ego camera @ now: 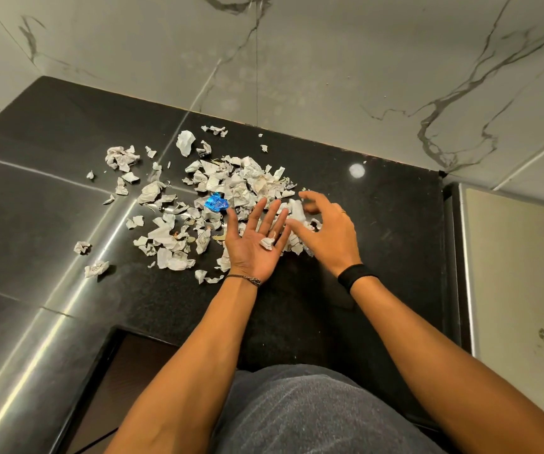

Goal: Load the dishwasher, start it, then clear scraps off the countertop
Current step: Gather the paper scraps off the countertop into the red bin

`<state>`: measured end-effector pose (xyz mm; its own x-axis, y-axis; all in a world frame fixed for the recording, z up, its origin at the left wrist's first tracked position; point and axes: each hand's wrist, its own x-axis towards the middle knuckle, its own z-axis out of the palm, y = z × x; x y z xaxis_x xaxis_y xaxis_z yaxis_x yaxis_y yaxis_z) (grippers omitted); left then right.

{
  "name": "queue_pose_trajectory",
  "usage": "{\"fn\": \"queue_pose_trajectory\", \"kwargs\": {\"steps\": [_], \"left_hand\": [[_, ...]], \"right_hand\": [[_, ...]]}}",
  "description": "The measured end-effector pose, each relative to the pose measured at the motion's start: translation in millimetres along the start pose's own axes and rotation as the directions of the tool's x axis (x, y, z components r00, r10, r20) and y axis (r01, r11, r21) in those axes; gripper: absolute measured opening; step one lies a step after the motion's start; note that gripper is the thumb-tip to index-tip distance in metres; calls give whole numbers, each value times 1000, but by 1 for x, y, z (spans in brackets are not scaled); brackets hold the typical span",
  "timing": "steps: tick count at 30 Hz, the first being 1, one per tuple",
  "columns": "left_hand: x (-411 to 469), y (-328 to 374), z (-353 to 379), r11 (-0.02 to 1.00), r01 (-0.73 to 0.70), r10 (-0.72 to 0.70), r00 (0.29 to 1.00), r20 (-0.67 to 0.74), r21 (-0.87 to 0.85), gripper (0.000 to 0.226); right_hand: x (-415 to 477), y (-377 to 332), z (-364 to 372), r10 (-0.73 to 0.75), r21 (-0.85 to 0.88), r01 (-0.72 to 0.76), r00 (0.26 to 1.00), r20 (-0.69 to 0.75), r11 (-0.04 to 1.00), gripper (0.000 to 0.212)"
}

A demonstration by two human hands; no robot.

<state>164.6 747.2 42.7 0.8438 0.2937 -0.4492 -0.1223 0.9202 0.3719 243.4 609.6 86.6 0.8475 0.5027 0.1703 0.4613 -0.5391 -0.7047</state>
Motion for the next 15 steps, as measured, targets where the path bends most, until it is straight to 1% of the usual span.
{"fn": "queue_pose_trajectory", "kwargs": {"steps": [2,4,6,9,10,12,15], "left_hand": [[5,-1,-1,1000,17,-17,1000,6,-1,81],[7,-2,-1,999,34,-33,999,30,-31,85],[11,-3,-4,999,49,-48,998,51,-10,89],[12,-4,-9,997,77,-77,994,82,0,86],[12,-5,-10,996,87,-85,992,94,-19,84],[11,-5,-10,992,109,-101,988,113,-70,80],[9,-4,-7,982,133,-115,983,141,-132,79]], "right_hand": [[-4,-14,6,-52,11,52,997,61,999,52],[-8,-24,14,-123,-14,126,984,127,992,56],[-11,-29,18,-196,-55,209,965,176,976,60],[-13,-32,18,-223,-131,259,945,241,957,73],[-12,-31,17,-210,-143,250,946,246,958,76],[-9,-28,11,-151,-111,177,967,205,978,73],[-1,-13,3,-6,-14,8,993,119,1000,60]]}}
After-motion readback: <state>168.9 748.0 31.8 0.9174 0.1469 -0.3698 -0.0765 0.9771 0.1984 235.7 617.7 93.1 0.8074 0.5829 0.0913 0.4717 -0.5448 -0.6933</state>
